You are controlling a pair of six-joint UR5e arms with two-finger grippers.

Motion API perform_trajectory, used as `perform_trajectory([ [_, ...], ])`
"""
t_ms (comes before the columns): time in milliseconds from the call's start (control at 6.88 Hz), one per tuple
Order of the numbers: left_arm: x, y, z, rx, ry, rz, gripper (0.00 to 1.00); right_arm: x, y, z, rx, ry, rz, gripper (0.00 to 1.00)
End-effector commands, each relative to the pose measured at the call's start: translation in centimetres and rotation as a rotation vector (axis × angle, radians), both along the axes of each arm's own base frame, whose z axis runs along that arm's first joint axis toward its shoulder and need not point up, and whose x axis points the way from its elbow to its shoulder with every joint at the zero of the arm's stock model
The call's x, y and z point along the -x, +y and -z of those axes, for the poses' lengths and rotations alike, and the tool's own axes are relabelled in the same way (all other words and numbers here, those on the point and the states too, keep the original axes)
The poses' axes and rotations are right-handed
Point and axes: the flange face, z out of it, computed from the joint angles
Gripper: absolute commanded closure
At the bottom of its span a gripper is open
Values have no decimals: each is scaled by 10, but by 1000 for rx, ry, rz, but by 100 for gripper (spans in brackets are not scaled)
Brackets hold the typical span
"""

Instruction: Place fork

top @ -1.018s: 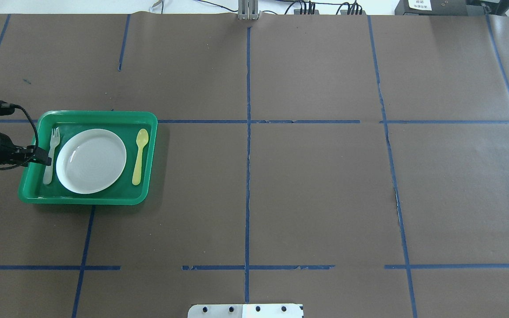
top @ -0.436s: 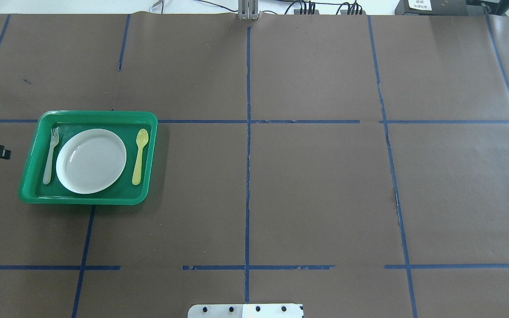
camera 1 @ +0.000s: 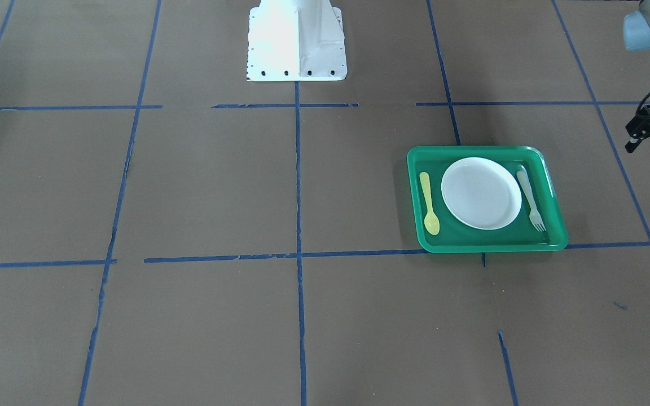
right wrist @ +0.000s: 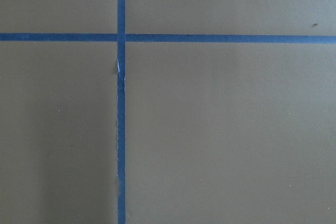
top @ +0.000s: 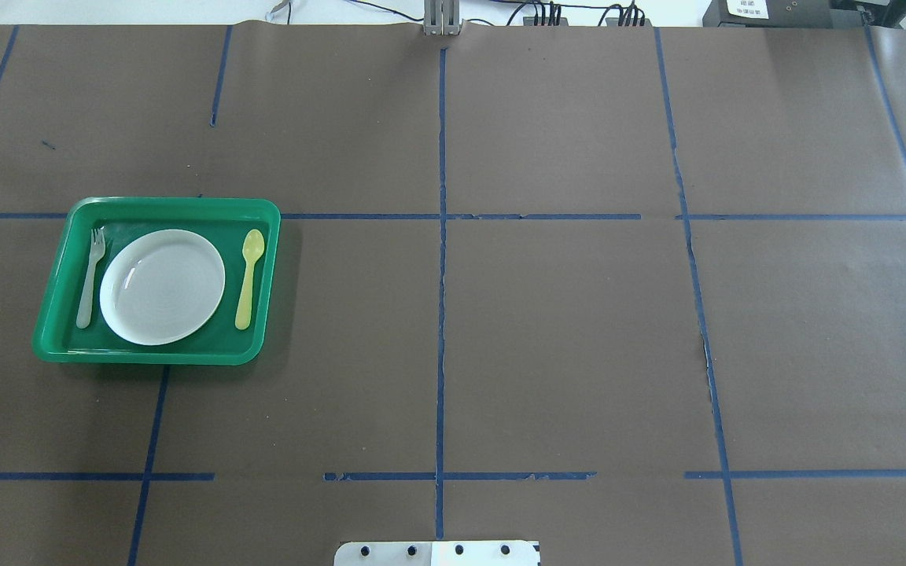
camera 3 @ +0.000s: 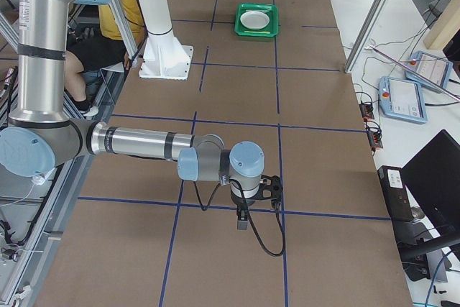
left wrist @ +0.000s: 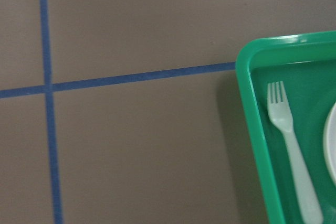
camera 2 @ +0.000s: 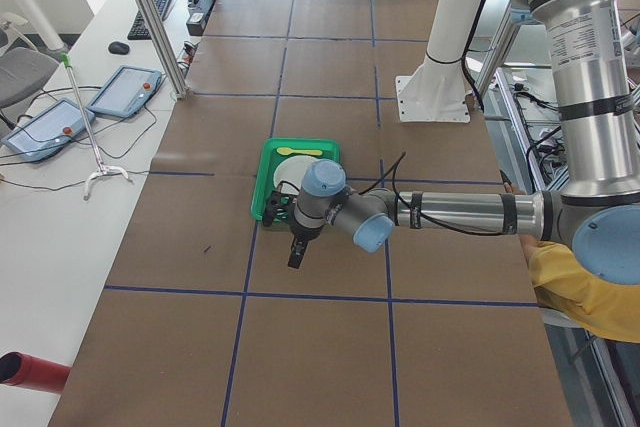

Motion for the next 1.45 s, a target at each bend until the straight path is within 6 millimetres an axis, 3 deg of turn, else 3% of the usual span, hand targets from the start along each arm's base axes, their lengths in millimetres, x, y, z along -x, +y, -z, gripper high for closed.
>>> perform_trajectory([
  [0, 78, -4, -12, 51, -87, -11, 0, 0, 0, 0, 1, 0, 0, 0],
  [145, 99, -11, -7, 102, -69, 13, 0, 0, 0, 0, 1, 0, 0, 0],
  [582, 92, -2, -9, 148, 118, -22, 0, 0, 0, 0, 1, 1, 0, 0],
  [1309, 92, -5, -7, 139, 114, -22, 0, 0, 0, 0, 1, 1, 0, 0],
])
